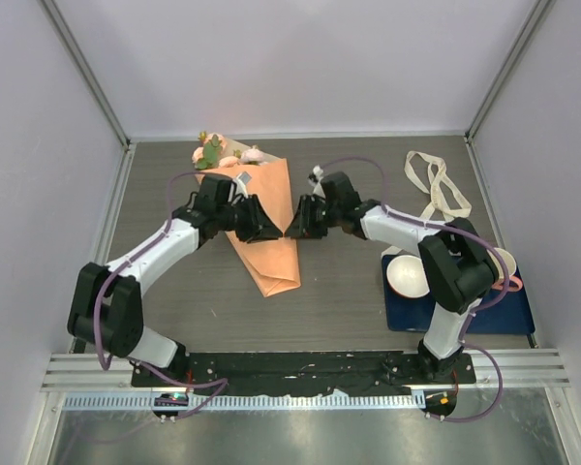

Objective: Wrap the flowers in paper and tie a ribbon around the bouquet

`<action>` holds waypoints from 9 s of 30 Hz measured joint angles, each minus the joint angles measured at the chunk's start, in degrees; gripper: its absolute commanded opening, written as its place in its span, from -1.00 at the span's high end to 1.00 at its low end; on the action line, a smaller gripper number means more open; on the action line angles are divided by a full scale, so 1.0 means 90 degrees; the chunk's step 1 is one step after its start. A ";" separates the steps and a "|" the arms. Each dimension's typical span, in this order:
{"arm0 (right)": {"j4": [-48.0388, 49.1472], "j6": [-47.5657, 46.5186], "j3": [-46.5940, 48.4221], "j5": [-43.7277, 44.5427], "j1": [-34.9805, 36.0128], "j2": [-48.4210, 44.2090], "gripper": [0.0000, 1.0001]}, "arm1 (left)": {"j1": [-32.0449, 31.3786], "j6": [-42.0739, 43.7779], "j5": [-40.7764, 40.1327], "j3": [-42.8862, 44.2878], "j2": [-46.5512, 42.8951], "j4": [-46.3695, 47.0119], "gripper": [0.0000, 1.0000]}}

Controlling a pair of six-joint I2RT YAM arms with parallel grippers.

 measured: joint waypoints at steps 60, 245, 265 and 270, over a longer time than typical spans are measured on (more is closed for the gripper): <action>0.0454 -0.0529 -0.3274 -0.0988 -0.0957 -0.2907 -0.23 | 0.1615 -0.1671 -0.2135 -0.2608 0.1445 0.5204 0.21; 0.0070 0.2412 0.6261 0.1081 0.2414 0.5064 -0.65 | 0.2878 0.0867 -0.5753 0.0369 -0.5076 -0.4330 -0.99; -0.2679 0.1256 0.1540 0.2516 -0.3813 0.0257 -0.73 | 0.2550 -0.0629 -0.3135 -0.1144 -0.0716 -0.2040 -0.93; -0.2888 0.1129 0.1474 0.2470 -0.3878 0.0942 -0.75 | 0.2341 -0.0843 -0.3186 -0.1146 -0.0109 -0.1778 -0.66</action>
